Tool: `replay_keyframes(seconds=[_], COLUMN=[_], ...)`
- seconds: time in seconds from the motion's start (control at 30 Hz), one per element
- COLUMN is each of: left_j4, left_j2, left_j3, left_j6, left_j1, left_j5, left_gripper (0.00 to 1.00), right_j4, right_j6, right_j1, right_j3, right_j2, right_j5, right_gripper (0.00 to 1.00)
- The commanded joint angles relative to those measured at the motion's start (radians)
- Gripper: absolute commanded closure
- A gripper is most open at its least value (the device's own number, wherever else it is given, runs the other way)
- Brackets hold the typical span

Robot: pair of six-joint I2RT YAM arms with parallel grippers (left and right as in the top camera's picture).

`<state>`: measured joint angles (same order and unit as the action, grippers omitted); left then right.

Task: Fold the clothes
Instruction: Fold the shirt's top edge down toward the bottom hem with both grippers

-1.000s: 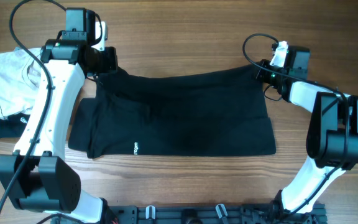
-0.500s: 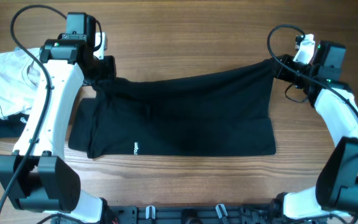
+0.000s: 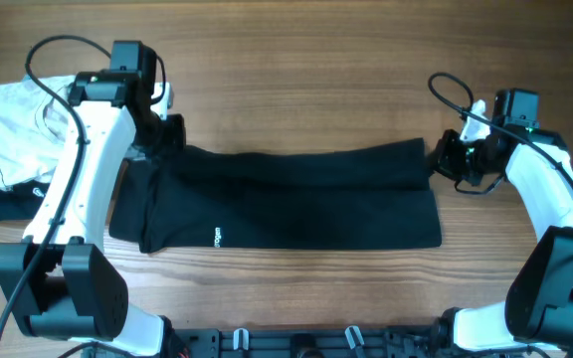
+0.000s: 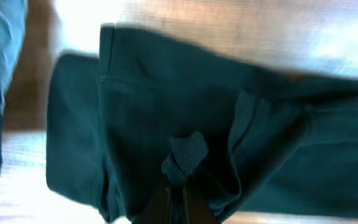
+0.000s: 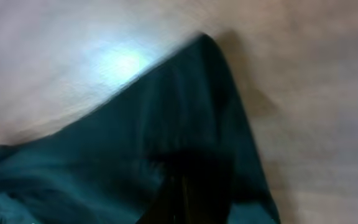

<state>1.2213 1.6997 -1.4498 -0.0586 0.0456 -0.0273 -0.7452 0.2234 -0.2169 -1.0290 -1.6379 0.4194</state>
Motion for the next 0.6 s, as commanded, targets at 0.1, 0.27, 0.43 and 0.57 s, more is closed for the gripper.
replay_keyframes(seconds=[0.1, 0.27, 0.43, 0.57], left_j4=[0.115, 0.144, 0.086, 0.056], left_j2=[-0.018, -0.018, -0.018, -0.018], left_j3=[0.018, 0.047, 0.117, 0.125], left_j6=[-0.01, -0.01, -0.013, -0.033], left_j1=[-0.005, -0.005, -0.005, -0.005], left_j5=[-0.008, 0.018, 0.018, 0.018], left_gripper=[0.96, 0.96, 0.96, 0.96], right_j4=[-0.123, -0.205, -0.256, -0.286], right_j6=[0.039, 0.033, -0.014, -0.011], right_j1=[-0.003, -0.003, -0.003, -0.003], right_j3=[0.002, 0.002, 0.002, 0.002], right_j2=[0.008, 0.008, 0.008, 0.008], right_j5=[-0.137, -0.194, -0.19, -0.191], right_gripper=[0.95, 0.96, 0.96, 0.96])
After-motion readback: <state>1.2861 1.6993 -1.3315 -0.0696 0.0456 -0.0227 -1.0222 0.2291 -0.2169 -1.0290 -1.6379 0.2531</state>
